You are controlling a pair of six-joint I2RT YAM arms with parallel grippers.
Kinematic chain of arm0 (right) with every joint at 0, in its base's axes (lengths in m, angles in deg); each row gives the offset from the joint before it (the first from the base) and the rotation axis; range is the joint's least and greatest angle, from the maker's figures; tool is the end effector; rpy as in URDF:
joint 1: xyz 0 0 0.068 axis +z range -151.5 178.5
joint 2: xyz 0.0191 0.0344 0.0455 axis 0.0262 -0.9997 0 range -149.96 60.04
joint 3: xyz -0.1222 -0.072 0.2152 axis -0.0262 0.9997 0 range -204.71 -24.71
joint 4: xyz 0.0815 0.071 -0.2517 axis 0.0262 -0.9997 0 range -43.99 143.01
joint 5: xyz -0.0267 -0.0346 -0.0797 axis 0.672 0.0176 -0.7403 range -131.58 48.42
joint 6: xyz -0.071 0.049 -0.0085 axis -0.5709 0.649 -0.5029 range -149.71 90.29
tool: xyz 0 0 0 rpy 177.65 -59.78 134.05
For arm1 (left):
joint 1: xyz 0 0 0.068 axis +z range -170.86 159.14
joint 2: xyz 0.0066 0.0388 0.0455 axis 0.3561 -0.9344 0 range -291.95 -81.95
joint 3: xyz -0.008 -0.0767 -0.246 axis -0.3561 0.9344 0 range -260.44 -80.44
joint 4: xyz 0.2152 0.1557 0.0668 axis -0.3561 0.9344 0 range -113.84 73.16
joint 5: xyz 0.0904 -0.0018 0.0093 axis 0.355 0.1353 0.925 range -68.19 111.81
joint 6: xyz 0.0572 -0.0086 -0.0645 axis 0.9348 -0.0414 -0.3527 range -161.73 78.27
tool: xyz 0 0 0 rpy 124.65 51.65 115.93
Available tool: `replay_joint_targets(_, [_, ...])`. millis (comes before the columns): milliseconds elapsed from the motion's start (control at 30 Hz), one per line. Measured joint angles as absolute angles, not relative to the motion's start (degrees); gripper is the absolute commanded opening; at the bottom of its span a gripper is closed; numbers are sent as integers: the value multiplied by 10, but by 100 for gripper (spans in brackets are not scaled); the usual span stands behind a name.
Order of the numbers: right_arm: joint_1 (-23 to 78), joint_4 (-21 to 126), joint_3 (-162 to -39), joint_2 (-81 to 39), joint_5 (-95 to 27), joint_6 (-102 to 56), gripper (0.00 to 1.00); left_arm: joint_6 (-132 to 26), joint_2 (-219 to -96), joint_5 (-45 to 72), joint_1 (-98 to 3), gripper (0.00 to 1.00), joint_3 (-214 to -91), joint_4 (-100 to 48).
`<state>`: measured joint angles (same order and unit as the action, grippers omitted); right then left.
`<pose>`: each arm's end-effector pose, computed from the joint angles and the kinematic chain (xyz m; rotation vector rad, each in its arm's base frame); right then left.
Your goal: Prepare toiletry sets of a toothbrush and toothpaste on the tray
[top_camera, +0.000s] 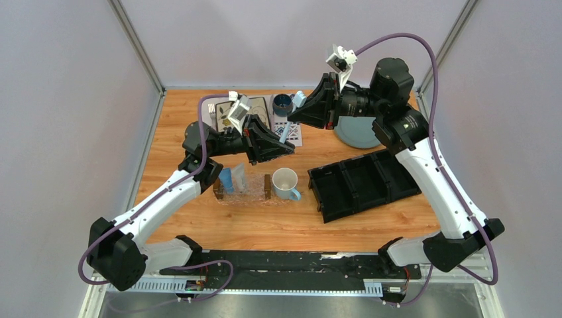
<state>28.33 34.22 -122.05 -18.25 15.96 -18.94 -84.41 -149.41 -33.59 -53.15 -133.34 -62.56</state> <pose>0.2361 0.2100 0.4981 -1.0778 1.3591 1.3118 0.2175 -0.2119 0.3842 0.8587 1.2803 -1.6241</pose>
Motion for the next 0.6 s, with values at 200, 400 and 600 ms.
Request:
replay_joint_targets(200, [285, 344, -1221, -186, 162, -176, 0, -822, -1494, -336, -531, 20, -1334, -612])
replay_joint_targets(400, [285, 337, -1224, -187, 155, -181, 0, -761, -1488, -335, -532, 55, -1347, -531])
replay_joint_targets(600, [285, 322, -1238, -187, 137, -209, 0, -692, -1470, -329, -521, 72, -1354, -424])
